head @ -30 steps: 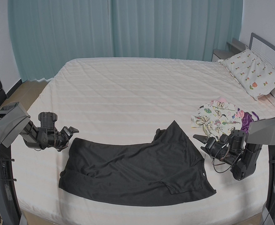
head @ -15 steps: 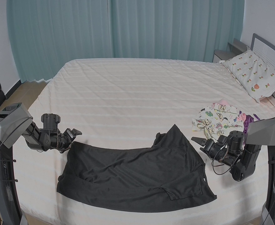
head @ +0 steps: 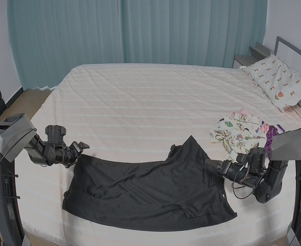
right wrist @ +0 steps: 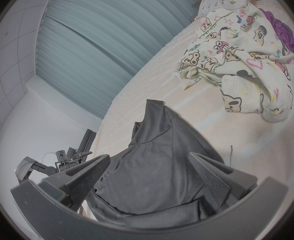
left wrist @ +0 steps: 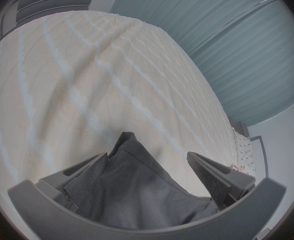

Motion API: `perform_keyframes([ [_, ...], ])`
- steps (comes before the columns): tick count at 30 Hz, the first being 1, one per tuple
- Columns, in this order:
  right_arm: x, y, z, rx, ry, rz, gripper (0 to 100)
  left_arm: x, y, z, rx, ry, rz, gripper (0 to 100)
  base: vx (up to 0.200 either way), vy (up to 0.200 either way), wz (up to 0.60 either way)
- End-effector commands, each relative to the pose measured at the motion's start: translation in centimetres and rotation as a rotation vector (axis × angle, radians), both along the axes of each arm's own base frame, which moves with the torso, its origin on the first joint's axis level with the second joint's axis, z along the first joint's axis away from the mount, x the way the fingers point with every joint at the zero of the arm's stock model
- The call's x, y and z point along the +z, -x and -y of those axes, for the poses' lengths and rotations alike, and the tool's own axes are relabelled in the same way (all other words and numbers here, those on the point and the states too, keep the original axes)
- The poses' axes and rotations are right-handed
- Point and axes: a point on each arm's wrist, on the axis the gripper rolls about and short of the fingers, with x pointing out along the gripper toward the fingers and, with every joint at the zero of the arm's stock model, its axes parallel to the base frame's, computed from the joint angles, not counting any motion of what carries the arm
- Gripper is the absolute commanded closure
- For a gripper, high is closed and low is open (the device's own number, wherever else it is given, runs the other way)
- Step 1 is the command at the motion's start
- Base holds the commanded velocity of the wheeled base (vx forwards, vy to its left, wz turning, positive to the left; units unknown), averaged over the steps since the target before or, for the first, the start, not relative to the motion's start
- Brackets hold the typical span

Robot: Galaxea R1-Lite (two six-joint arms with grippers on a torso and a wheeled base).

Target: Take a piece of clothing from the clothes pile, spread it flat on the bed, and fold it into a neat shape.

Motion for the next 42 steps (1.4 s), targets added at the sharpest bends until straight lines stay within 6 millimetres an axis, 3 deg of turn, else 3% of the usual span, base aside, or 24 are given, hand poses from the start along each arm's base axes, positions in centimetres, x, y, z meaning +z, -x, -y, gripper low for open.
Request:
perform_keyframes([
  [1,-0.6,-0.2,-0.9,0.000,0.018,-0.004,0,-0.6,-0.3,0.1,-0.012,-0.016,-0.003,0,0.000,0.000,0.00],
  [14,-1.4,-0.5,-1.2,0.002,0.027,-0.014,0,-2.8,-1.1,0.0,-0.020,-0.132,0.041,0,0.000,0.000,0.00],
  [15,-1.4,-0.6,-1.3,0.002,0.026,-0.011,0,-2.8,-1.1,-0.1,-0.019,-0.130,0.039,100,0.000,0.000,0.00],
  [22,-0.7,-2.3,-1.6,0.008,0.038,0.028,0,-2.7,-1.0,-0.4,-0.015,-0.115,0.047,100,0.000,0.000,0.00],
  [31,1.1,-9.0,-3.1,-0.070,0.205,0.050,0,-1.0,0.2,-1.1,0.061,-0.055,0.137,100,0.000,0.000,0.00],
  [42,-1.3,-13.9,-4.8,0.030,0.385,0.123,0,-1.2,0.7,-1.0,0.062,-0.054,0.135,100,0.000,0.000,0.00],
])
